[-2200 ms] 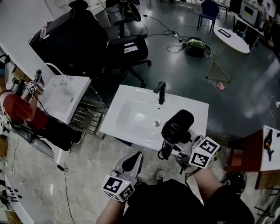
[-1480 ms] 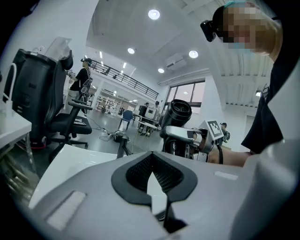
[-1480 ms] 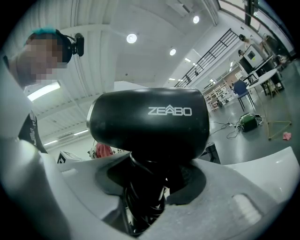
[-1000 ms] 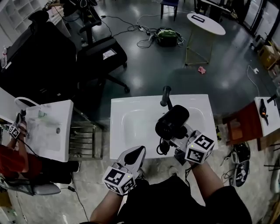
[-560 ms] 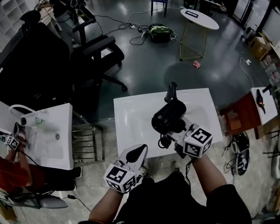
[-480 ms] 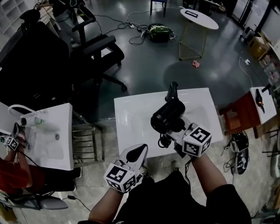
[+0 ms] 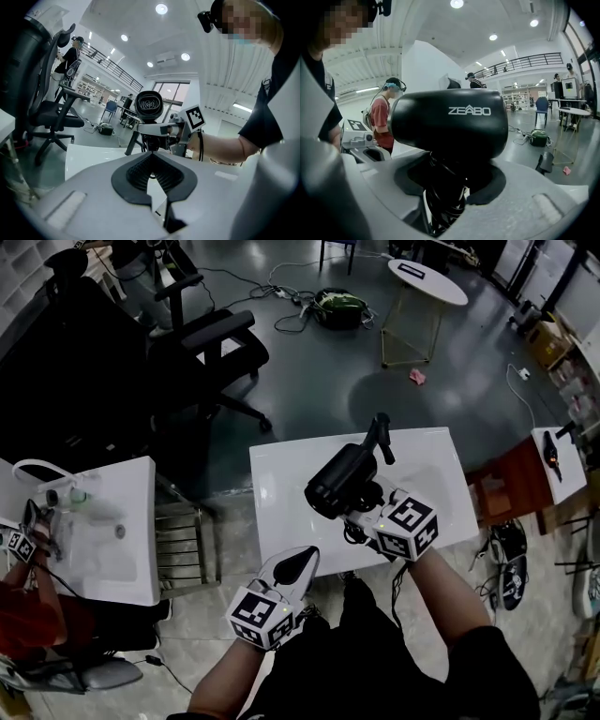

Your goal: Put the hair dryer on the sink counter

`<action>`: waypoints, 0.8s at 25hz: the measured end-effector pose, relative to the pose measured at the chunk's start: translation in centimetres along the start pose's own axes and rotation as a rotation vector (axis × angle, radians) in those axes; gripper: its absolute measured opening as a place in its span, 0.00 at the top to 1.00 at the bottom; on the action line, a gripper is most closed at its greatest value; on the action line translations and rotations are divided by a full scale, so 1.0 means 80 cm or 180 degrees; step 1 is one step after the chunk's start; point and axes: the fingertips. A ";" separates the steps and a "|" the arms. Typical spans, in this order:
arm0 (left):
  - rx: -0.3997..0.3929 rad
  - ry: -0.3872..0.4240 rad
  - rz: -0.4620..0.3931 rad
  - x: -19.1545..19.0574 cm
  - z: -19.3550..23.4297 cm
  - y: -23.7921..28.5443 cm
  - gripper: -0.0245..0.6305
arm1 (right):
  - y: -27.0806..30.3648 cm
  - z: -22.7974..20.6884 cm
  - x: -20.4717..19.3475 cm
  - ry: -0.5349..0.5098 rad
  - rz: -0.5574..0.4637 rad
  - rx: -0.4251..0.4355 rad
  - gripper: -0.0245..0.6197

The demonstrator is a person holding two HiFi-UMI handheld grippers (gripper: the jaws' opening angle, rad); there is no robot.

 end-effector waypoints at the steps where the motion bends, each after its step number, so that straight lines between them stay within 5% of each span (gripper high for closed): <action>1: 0.0008 -0.0002 -0.0008 0.000 0.001 -0.002 0.96 | 0.006 0.000 -0.001 -0.0040 0.0035 0.0014 0.67; 20: 0.0355 -0.0108 -0.0054 0.001 0.026 0.012 0.96 | 0.126 -0.035 -0.054 -0.0866 0.1003 0.0453 0.67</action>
Point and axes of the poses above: the fingertips, and each gripper's own axes: y forward along the fingers, z to its left, x out of its top, and after that the axes turned 6 degrees about -x, right-handed
